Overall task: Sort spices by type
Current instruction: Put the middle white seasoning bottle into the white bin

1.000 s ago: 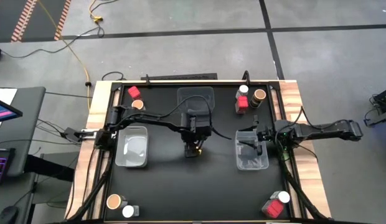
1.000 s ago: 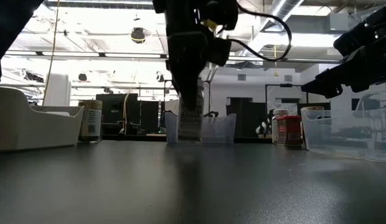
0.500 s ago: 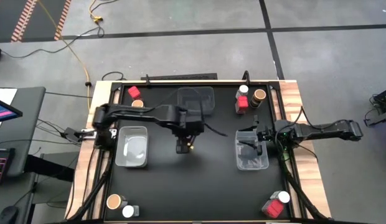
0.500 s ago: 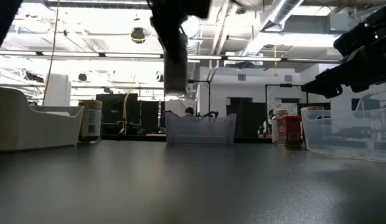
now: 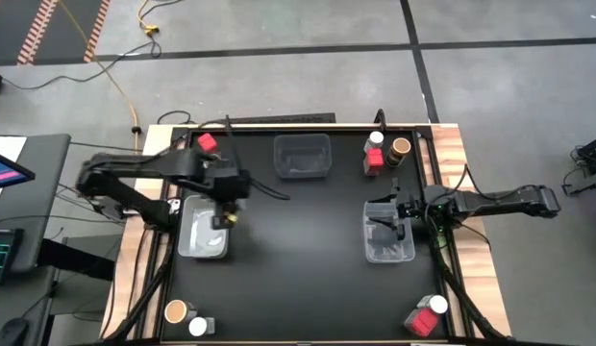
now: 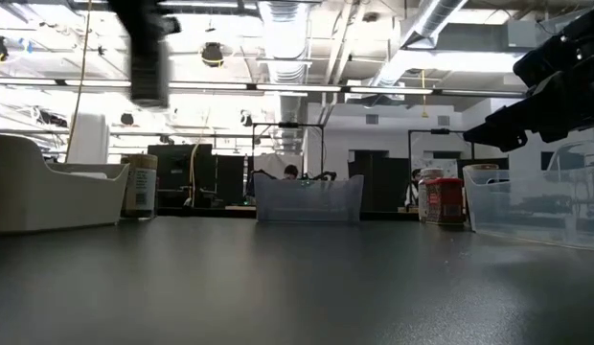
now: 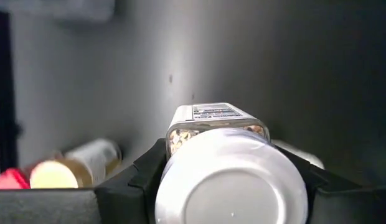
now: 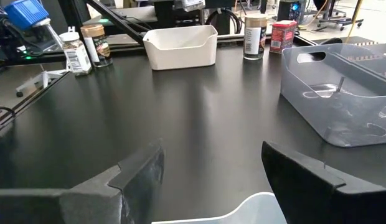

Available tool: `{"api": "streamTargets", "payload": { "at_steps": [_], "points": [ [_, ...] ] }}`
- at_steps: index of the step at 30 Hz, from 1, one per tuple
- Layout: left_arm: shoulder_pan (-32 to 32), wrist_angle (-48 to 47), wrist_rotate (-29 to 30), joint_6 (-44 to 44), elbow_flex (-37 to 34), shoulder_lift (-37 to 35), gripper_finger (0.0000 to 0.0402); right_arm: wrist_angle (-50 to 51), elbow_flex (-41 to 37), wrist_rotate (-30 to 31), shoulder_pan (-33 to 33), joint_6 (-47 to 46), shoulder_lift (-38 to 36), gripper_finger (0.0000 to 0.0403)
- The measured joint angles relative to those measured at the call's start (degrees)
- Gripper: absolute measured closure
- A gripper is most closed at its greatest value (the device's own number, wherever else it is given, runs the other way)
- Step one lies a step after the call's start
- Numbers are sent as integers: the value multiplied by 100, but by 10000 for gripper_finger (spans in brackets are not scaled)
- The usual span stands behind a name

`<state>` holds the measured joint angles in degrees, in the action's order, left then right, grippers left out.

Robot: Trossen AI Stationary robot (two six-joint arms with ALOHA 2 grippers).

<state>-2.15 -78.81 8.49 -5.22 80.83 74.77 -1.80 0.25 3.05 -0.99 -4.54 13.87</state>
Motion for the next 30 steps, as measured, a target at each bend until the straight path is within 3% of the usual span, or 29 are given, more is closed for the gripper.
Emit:
{"api": "streamTargets", "payload": {
  "at_steps": [7,15,25,30],
  "points": [
    [100,261,-82,376,-1473,-1306,206,-1,2,0,0,2,0,108],
    [100,589,-227,749,-2599,-1814,206,1,2,0,1,1,0,108],
    [102,726,-374,928,-3584,-2208,206,0,2,0,0,2,0,108],
    [189,1105,-367,960,-3619,-2423,206,-1,0,0,2,2,0,108]
  ]
}}
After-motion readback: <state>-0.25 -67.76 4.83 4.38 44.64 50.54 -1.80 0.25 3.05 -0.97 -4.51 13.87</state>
